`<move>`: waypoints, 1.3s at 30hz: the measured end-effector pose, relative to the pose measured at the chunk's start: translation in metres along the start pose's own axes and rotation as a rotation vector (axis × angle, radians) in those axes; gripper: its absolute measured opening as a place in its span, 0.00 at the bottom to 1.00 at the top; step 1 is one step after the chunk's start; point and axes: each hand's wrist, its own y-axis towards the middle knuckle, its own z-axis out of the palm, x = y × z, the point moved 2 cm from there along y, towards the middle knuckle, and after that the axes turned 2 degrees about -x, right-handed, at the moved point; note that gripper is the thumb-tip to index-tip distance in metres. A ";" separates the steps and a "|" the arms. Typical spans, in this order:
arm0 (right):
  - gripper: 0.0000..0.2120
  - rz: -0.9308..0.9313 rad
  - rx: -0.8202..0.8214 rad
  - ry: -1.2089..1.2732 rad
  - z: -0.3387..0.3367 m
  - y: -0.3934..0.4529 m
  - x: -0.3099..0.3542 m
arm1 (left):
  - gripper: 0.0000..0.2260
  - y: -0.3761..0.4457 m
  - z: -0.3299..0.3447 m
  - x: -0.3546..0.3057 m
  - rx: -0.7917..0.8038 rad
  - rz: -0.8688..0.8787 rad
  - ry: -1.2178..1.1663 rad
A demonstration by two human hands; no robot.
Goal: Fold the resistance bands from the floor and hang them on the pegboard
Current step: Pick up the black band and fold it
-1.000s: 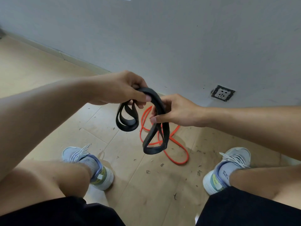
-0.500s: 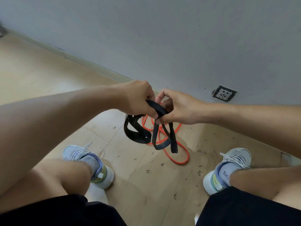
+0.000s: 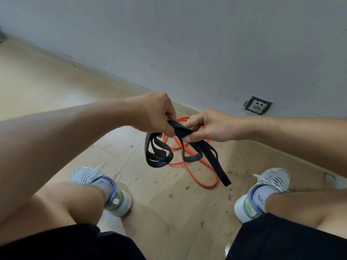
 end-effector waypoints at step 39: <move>0.09 0.185 0.128 0.036 -0.013 -0.013 -0.053 | 0.17 0.017 -0.013 0.051 -0.458 -0.386 -0.701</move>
